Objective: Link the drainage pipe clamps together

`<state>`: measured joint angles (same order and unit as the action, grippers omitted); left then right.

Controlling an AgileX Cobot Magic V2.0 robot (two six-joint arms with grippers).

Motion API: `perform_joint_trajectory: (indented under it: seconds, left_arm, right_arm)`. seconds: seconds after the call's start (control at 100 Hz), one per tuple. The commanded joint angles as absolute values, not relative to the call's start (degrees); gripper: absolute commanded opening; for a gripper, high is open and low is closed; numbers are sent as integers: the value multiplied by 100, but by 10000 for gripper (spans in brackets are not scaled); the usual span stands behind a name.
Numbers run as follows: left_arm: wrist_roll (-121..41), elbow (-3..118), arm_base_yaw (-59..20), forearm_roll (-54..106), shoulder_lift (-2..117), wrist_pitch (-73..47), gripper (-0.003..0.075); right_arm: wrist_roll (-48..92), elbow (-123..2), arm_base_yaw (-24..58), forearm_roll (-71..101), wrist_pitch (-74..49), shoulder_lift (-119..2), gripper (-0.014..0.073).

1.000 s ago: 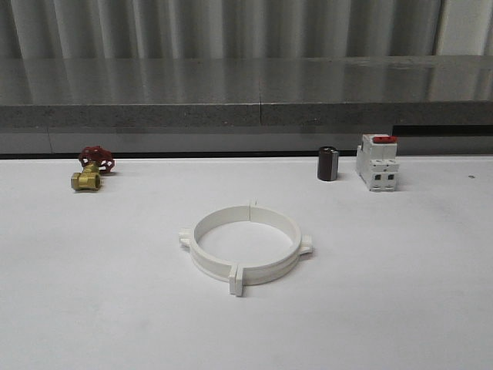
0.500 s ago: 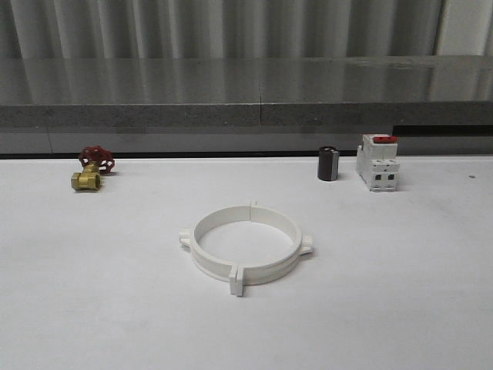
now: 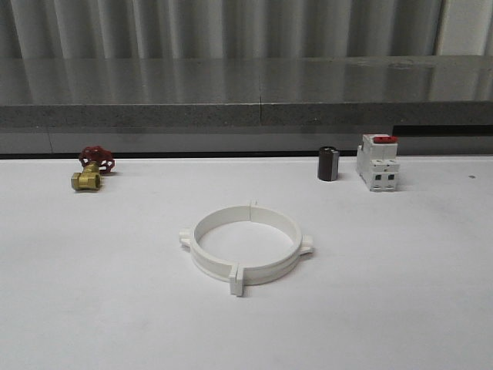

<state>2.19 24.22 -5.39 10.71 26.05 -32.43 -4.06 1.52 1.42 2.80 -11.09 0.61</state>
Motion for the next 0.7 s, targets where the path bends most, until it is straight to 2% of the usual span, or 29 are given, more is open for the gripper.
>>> perform_joint_trajectory:
  seconds: [0.0, 0.39, 0.58, 0.69]
  left_arm:
    - [211, 2569, -537, 1154, 2626, -2828, -20]
    - [211, 2555, -537, 1154, 2626, -2632, -20]
    - [211, 2035, -537, 1125, 2398, -1115, -20]
    - [221, 1566, -537, 901, 1993, -684, -20]
  right_arm:
    - [-353, 70, 107, 294, -640, 177, -118]
    - [-353, 70, 107, 294, -640, 177, -118]
    - [-353, 70, 107, 294, -640, 177, -118]
    - [-353, 70, 107, 294, -640, 177, -118]
